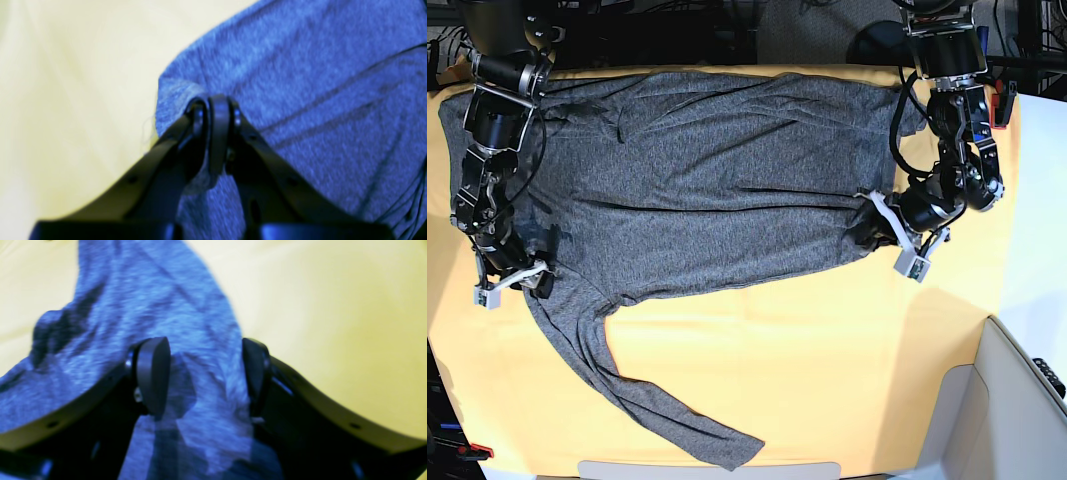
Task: Fold the T-shirt properly
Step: 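Hold the side edges with both grippers and adjust the grip, then fold the hem up toward the collar with both grippers, then release the hem and move the right gripper to the loose sleeve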
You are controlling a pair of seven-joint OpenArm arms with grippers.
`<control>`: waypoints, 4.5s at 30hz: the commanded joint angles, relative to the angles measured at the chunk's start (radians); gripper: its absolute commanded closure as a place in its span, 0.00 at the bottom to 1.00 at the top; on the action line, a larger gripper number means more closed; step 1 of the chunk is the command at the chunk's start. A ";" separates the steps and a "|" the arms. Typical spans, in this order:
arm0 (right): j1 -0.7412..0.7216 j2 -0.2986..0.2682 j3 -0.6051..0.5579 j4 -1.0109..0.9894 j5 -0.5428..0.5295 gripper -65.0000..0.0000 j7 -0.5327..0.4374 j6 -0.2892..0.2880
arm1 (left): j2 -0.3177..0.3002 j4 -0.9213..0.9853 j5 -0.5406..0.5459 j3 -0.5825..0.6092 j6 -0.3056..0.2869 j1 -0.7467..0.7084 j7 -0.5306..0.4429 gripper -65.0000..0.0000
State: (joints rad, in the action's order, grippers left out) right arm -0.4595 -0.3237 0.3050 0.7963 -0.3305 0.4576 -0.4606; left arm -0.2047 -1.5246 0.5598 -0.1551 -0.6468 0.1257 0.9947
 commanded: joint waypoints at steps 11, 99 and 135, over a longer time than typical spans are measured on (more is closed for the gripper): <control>-0.008 -0.005 -0.010 -0.022 0.066 1.00 0.031 -0.010 | -0.009 -0.015 0.018 -0.002 -0.001 0.019 -0.021 1.00; 0.693 -0.041 0.211 0.809 0.086 0.56 0.186 -0.005 | -0.034 -0.167 0.016 -0.136 0.005 -0.275 0.066 0.65; -0.084 0.042 0.147 0.236 0.087 0.56 0.293 -0.010 | -0.095 -0.270 0.016 -0.179 0.008 -0.232 0.031 0.64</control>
State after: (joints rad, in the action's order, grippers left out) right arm -0.5102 -0.2672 0.4538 1.0031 -0.2249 0.7815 -0.4637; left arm -0.2855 -1.7779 0.5606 -0.3294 -0.6365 -0.1158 1.0458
